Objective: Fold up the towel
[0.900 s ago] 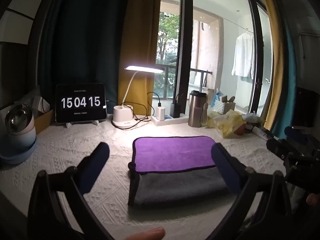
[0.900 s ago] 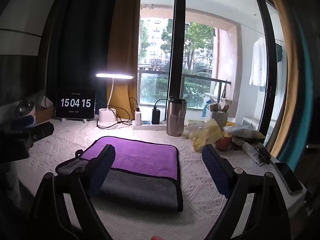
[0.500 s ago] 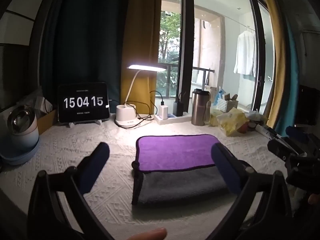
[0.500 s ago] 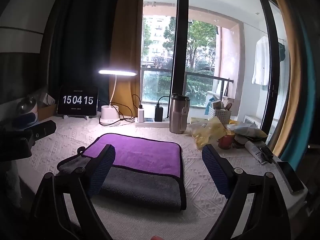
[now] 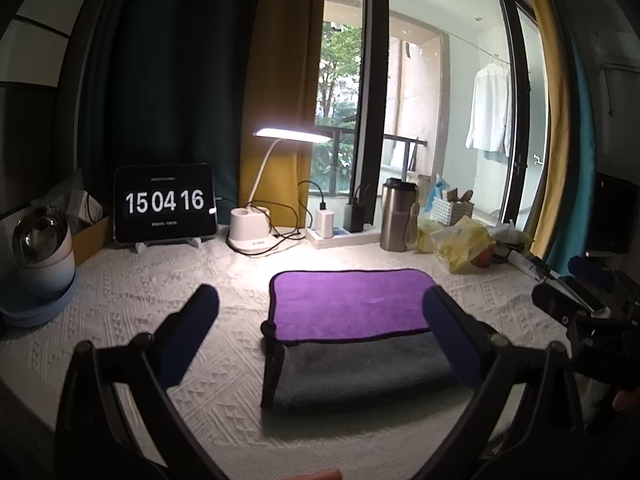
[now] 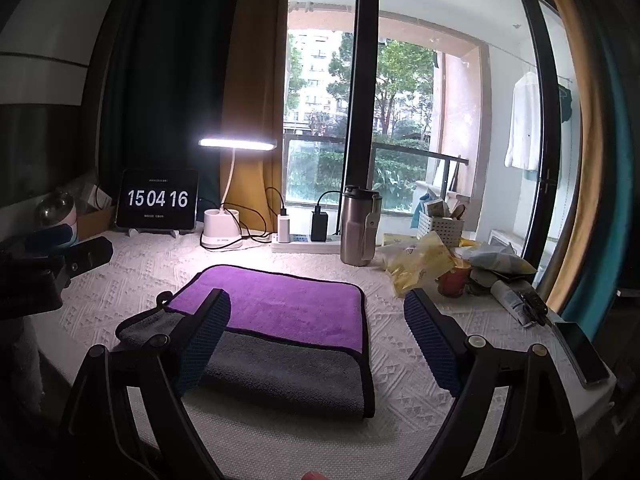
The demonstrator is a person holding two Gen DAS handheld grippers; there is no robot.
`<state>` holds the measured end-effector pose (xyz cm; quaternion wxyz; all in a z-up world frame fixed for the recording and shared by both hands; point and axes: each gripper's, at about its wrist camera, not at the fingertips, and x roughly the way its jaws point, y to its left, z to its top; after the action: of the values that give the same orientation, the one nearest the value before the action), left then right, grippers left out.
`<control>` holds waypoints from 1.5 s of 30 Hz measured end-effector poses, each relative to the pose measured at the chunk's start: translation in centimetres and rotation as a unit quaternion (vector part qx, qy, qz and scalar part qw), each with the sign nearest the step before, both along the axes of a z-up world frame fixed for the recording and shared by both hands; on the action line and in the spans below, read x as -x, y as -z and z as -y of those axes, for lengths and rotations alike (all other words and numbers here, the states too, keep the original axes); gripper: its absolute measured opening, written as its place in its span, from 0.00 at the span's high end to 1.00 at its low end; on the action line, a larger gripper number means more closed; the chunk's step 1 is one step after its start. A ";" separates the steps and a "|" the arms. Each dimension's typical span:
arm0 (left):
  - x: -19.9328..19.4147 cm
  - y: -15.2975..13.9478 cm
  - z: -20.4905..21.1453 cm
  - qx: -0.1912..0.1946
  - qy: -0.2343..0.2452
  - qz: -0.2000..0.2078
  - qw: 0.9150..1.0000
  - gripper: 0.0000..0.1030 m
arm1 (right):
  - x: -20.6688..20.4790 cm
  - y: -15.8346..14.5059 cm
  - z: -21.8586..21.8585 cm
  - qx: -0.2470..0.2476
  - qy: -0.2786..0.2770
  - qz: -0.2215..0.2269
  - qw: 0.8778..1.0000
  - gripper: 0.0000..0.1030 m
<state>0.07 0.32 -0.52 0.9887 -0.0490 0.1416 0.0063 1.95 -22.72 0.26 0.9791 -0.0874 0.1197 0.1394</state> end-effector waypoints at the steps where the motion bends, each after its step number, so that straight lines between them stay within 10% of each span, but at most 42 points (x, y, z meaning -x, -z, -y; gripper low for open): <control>1: 0.0 0.0 0.0 0.000 0.000 0.000 1.000 0.01 | 0.0 -0.1 0.1 0.000 0.000 0.000 1.000 0.12; 45: -0.4 0.3 0.3 0.004 0.009 -0.010 1.000 0.01 | 0.1 0.0 0.0 -0.004 -0.001 -0.001 1.000 0.12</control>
<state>0.45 0.03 -0.80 0.9870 -0.0516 0.1522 -0.0031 1.82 -22.76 0.26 0.9791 -0.0838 0.1202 0.1413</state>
